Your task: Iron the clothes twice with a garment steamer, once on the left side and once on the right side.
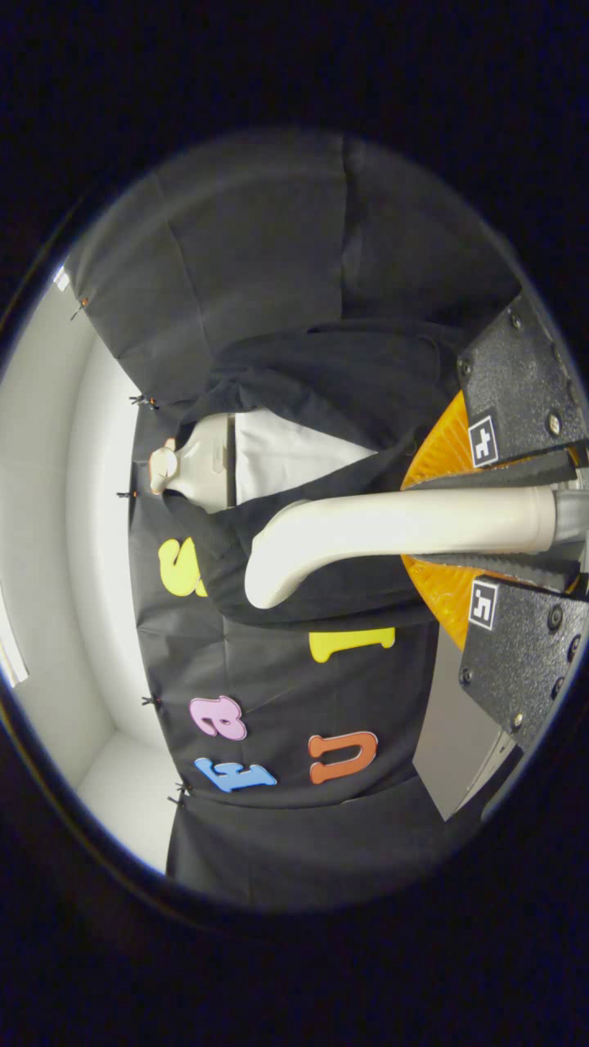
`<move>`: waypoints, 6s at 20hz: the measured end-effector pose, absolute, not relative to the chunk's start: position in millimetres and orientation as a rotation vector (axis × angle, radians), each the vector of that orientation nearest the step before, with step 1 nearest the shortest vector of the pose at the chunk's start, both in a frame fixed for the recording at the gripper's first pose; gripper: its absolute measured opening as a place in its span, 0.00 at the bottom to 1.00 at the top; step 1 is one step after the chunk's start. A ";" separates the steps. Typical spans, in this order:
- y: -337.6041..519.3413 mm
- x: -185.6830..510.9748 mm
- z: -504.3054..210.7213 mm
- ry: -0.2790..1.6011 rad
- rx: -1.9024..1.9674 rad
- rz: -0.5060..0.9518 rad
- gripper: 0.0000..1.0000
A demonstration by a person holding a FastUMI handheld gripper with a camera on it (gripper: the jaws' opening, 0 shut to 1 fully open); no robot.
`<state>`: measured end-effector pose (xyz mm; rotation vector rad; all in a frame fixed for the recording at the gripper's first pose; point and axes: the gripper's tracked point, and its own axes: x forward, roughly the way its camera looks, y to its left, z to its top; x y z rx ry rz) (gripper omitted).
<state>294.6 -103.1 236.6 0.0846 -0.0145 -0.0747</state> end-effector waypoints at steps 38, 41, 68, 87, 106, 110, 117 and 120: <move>-137.1 285.3 -4.6 0.447 0.109 -0.148 0.37; -139.0 285.0 -21.6 0.480 0.105 -0.151 0.37; -217.3 226.1 49.4 0.381 0.263 -0.163 0.37; -321.1 289.4 287.9 -0.028 0.279 -0.184 0.37; -314.0 327.8 237.0 0.054 0.176 -0.318 0.37; -306.4 322.4 215.2 0.087 0.174 -0.315 0.37; -282.2 315.5 168.7 0.168 0.142 -0.292 0.37; -273.4 311.6 146.2 0.208 0.125 -0.290 0.37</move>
